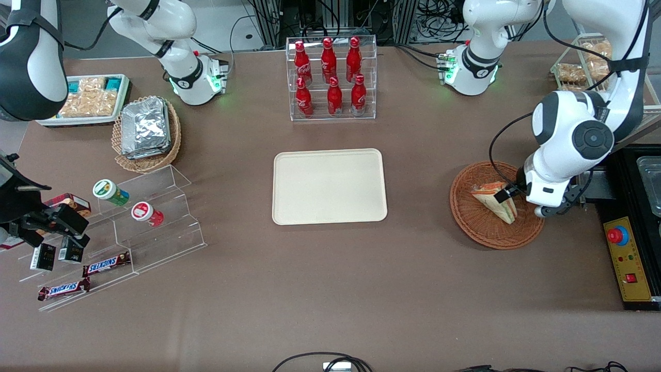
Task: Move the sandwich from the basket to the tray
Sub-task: 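Close the left gripper on the wrapped sandwich and lift it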
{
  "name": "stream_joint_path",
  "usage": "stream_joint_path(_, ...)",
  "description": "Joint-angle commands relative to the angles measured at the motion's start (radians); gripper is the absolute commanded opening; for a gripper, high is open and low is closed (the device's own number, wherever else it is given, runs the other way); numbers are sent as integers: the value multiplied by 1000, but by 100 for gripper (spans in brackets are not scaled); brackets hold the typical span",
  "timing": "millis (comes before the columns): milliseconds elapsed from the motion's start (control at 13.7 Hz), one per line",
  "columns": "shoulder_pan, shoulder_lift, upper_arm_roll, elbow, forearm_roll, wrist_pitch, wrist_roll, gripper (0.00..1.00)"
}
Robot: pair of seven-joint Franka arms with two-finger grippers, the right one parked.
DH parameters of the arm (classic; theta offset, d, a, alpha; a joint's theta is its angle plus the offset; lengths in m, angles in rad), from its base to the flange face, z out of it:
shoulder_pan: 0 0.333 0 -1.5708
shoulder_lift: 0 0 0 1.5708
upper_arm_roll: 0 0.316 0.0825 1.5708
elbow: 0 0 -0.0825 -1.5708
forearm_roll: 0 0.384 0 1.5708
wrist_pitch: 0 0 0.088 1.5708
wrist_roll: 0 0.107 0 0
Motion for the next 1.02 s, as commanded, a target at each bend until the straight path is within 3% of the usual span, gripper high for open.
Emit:
stream_joint_path(0, -1, 5, -4, -33, 16, 65, -52, 100)
stream_joint_path(365, -12, 65, -4, -53, 24, 133, -118, 100)
stream_joint_path(657, -23, 132, -4, -69, 150, 174, -250, 100)
stream_joint_path(949, -23, 165, -4, -73, 173, 204, -287, 100)
